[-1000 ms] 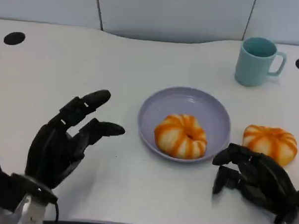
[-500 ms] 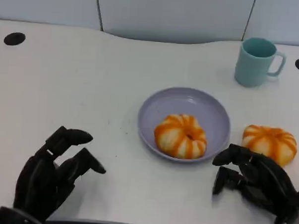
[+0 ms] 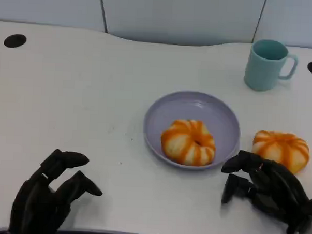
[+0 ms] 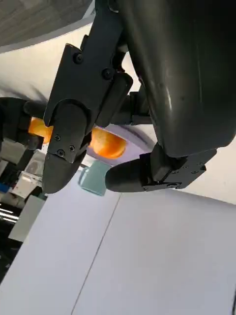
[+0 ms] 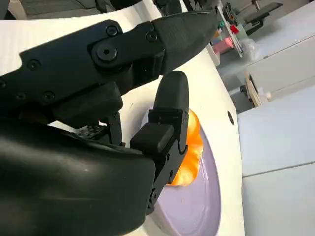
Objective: Grasp the bread from the table and place it into the plate.
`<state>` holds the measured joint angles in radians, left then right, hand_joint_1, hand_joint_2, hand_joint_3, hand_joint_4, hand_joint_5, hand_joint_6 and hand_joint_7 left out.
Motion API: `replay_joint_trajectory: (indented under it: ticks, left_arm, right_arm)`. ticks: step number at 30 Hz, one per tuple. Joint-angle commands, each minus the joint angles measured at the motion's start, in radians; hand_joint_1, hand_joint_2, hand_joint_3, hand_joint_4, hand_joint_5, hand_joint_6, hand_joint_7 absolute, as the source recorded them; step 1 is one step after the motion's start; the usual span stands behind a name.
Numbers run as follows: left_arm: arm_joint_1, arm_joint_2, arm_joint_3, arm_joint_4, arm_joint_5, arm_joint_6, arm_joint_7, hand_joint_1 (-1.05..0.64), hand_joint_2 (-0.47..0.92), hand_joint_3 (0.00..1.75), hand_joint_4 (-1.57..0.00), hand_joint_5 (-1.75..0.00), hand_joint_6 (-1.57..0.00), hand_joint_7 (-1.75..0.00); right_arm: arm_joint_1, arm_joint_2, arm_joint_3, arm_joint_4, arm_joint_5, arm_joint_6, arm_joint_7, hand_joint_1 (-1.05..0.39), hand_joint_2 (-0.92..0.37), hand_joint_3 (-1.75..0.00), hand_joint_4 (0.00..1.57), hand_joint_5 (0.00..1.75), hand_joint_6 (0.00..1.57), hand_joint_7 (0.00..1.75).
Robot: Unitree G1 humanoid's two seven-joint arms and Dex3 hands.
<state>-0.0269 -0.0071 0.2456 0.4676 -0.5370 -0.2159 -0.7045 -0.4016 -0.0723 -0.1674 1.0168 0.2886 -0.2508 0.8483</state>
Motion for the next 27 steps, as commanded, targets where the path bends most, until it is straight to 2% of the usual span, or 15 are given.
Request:
replay_joint_trajectory:
  ticks: [1, 7, 10, 16, 27]
  left_arm:
    - [-0.003, 0.001, 0.013, 0.029, 0.023, -0.039, 0.015, -0.70, 0.92, 0.11, -0.46, -1.66, -0.34, -1.32]
    - [-0.040, 0.001, 0.028, 0.092, 0.035, -0.098, 0.011, -0.71, 0.92, 0.11, -0.41, -1.66, -0.33, -1.27]
    - [-0.055, -0.002, 0.029, 0.116, 0.042, -0.114, 0.020, -0.74, 0.92, 0.09, -0.43, -1.67, -0.36, -1.27]
    - [-0.070, 0.005, 0.028, 0.134, 0.054, -0.125, 0.020, -0.76, 0.92, 0.10, -0.46, -1.66, -0.38, -1.30]
    - [-0.073, 0.014, 0.047, 0.126, 0.032, -0.080, 0.006, -0.73, 0.92, 0.08, -0.46, -1.66, -0.36, -1.30]
  right_arm:
    - [0.027, -0.020, -0.003, 0.039, -0.016, 0.018, -0.014, -0.50, -0.92, -0.09, 0.65, 1.59, 0.78, 0.97]
    - [0.010, -0.043, -0.008, 0.054, -0.015, 0.022, -0.001, -0.53, -0.92, -0.09, 0.61, 1.58, 0.75, 0.98]
    - [0.009, -0.048, -0.004, 0.059, -0.025, -0.006, 0.001, -0.54, -0.92, -0.14, 0.61, 1.58, 0.74, 1.00]
    - [0.007, -0.051, 0.009, 0.049, -0.048, -0.009, -0.029, -0.54, -0.92, -0.16, 0.62, 1.59, 0.71, 1.08]
    - [0.010, -0.037, 0.008, 0.052, -0.047, -0.008, -0.032, -0.52, -0.92, -0.15, 0.60, 1.62, 0.67, 1.14]
